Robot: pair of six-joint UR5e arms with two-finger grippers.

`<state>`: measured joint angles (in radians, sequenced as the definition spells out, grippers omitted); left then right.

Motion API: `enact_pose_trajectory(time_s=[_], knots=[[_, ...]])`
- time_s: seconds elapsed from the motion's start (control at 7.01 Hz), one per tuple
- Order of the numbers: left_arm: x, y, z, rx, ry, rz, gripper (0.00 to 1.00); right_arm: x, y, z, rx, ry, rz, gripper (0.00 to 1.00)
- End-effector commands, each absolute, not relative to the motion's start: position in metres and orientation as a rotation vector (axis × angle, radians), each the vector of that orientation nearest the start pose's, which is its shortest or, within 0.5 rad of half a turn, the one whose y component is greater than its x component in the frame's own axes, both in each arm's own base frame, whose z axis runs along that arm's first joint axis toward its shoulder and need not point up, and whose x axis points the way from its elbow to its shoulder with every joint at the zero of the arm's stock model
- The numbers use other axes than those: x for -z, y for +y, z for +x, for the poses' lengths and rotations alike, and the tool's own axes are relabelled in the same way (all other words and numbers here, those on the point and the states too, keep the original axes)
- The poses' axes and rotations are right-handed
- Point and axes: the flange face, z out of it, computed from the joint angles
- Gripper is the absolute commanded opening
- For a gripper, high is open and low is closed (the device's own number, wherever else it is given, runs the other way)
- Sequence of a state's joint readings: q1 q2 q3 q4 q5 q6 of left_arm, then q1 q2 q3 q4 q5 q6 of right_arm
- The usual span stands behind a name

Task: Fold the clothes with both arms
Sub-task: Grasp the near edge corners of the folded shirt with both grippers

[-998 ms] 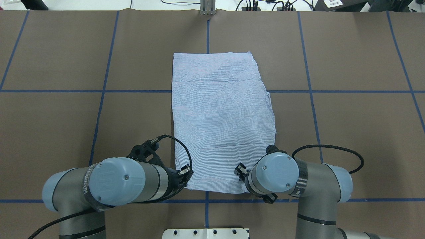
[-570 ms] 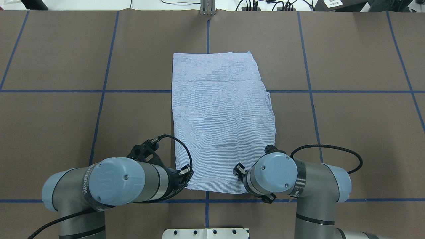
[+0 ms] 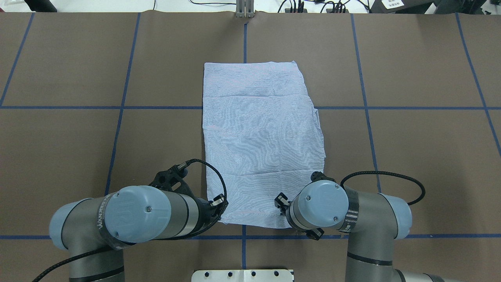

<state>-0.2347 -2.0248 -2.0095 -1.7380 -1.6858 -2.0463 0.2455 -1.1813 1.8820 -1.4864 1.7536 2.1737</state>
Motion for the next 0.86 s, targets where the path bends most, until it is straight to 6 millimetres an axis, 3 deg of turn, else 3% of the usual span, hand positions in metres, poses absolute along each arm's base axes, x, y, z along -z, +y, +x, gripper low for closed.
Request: enact_pose_trajectory(time_s=[0.0, 0.29, 0.71], knots=[[-0.2, -0.25, 0.524, 0.58, 1.055, -0.234, 0.0, -0.301, -0.257, -0.555, -0.728, -0.758, -0.32, 0.4], [-0.2, -0.25, 0.524, 0.58, 1.055, -0.234, 0.0, -0.302, -0.258, -0.555, -0.734, -0.739, -0.316, 0.04], [-0.195, -0.25, 0.523, 0.578, 1.064, -0.235, 0.0, -0.289, -0.26, -0.549, -0.736, -0.733, -0.316, 0.0]])
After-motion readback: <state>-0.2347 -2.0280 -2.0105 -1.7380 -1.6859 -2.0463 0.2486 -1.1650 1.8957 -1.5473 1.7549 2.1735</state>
